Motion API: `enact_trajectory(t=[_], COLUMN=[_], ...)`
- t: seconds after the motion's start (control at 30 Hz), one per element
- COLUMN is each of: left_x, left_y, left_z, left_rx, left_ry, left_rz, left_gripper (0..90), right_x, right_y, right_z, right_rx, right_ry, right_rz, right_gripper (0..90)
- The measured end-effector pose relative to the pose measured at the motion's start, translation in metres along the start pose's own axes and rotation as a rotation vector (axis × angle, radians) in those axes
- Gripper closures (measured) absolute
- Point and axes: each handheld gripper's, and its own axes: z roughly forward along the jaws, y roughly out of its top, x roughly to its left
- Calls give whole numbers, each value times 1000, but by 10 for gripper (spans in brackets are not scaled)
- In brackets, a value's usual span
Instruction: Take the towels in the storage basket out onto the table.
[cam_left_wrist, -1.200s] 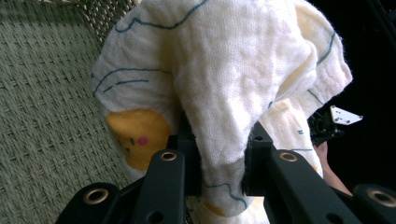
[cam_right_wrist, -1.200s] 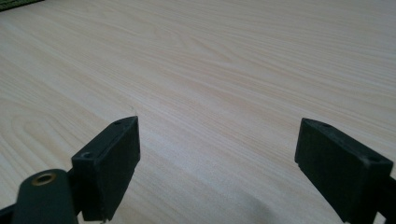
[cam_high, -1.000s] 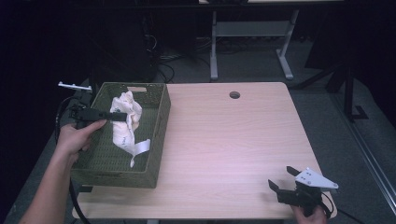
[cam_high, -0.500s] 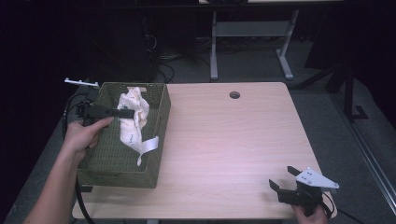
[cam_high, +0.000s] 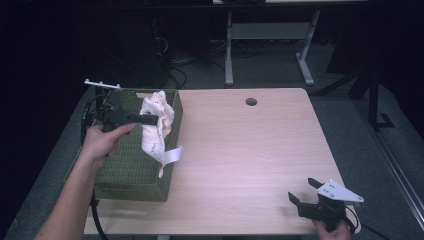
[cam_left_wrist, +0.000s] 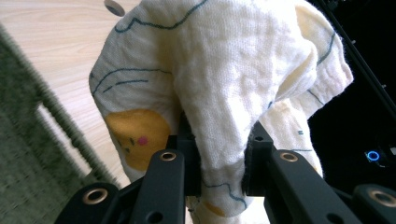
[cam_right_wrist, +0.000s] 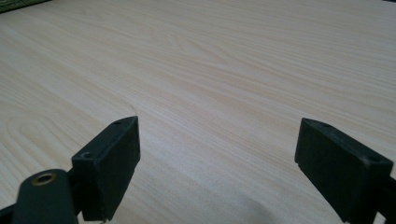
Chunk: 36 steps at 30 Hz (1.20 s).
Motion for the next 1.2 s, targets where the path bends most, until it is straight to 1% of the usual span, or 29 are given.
enact_trajectory(t=[0.17, 0.23, 0.27, 0.33, 0.43, 0.6, 0.77, 0.9, 0.93, 1.1, 1.2], left_x=[-6, -7, -9, -11, -13, -16, -20, -23, -23, -27, -29], left_y=[4, 5, 6, 6, 7, 10, 13, 14, 14, 16, 17], left_z=[12, 14, 20, 25, 32, 45, 61, 73, 73, 94, 105], left_rx=[18, 20, 25, 35, 42, 58, 69, 85, 85, 106, 117], left_ry=[-9, -9, -16, -20, -27, -39, -55, -58, -58, -69, -71], left_rz=[12, 13, 19, 26, 30, 36, 40, 44, 44, 48, 48], left_gripper=[736, 736, 736, 735, 735, 735, 734, 734, 734, 734, 734], right_x=[0, 0, 0, 0, 1, 1, 1, 1, 1, 0, -1], right_y=[0, 1, 1, 1, 1, 2, 2, 2, 2, 2, 2], right_z=[0, 0, 0, 0, 0, -1, -1, -1, 0, -1, -2], right_rx=[-3, -2, -3, -4, 1, -7, -8, -7, -7, -12, -12], right_ry=[1, 1, 1, 2, 2, 4, 5, 6, 7, 8, 9], right_rz=[-7, -8, -8, -6, -6, -9, -12, -11, -12, -4, -9], right_gripper=[137, 137, 137, 137, 137, 137, 137, 137, 137, 137, 137])
